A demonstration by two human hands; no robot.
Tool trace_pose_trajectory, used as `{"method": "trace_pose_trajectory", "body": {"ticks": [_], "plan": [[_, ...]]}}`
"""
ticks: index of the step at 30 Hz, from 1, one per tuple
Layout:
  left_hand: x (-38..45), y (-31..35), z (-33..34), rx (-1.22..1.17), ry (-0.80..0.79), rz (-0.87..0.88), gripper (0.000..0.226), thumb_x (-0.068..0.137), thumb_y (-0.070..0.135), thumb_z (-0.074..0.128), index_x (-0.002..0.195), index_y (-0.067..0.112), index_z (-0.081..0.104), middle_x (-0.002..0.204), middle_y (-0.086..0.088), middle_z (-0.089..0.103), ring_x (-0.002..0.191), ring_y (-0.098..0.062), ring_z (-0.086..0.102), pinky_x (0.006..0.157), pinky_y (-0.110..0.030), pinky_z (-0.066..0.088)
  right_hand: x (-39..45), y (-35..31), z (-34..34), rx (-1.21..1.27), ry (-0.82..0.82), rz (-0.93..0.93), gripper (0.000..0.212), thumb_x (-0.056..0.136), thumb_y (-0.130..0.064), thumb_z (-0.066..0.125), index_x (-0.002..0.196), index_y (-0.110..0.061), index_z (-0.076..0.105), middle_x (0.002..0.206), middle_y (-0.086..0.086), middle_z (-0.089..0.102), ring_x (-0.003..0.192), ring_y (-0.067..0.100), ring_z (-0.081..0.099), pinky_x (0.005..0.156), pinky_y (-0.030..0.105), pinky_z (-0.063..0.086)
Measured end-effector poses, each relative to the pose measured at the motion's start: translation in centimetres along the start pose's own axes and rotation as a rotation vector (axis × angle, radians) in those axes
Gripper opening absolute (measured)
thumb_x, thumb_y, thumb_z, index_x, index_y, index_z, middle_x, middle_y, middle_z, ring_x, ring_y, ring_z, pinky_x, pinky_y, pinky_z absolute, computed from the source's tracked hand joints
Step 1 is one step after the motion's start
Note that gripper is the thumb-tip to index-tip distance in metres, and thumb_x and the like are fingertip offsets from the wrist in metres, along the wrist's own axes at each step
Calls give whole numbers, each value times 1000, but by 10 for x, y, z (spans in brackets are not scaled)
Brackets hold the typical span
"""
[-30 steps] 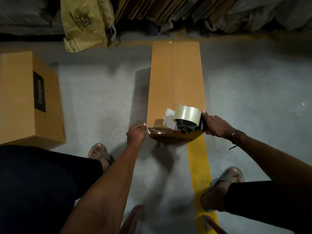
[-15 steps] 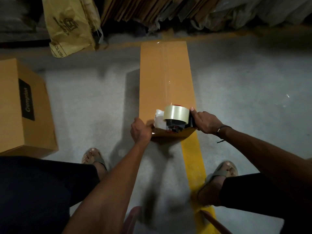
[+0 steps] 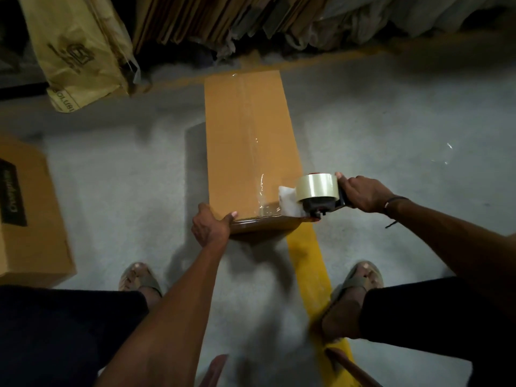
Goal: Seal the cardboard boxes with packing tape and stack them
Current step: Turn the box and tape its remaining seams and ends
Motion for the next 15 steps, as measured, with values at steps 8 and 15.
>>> {"method": "trace_pose_trajectory", "body": {"ticks": [8, 15], "plan": [[-1, 1, 0, 21, 12, 5, 70, 71, 46, 94, 118, 7, 59, 119, -20, 67, 113, -42, 63, 93, -48, 53, 0, 25, 8, 25, 1, 10, 87, 104, -61, 3, 57, -16, 61, 58, -3, 64, 64, 16, 63, 74, 34, 44], [-3, 3, -1, 24, 18, 20, 67, 71, 44, 94, 115, 6, 60, 119, -21, 68, 113, -41, 62, 91, -47, 51, 1, 34, 14, 130, -22, 15, 88, 102, -64, 0, 62, -17, 63, 62, -2, 67, 66, 17, 65, 70, 31, 43]]}}
Point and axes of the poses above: each hand's wrist, its own x-axis towards the middle knuckle, its own z-axis out of the palm, y = z × x, the point moved 2 cm from there along x, towards the middle knuckle
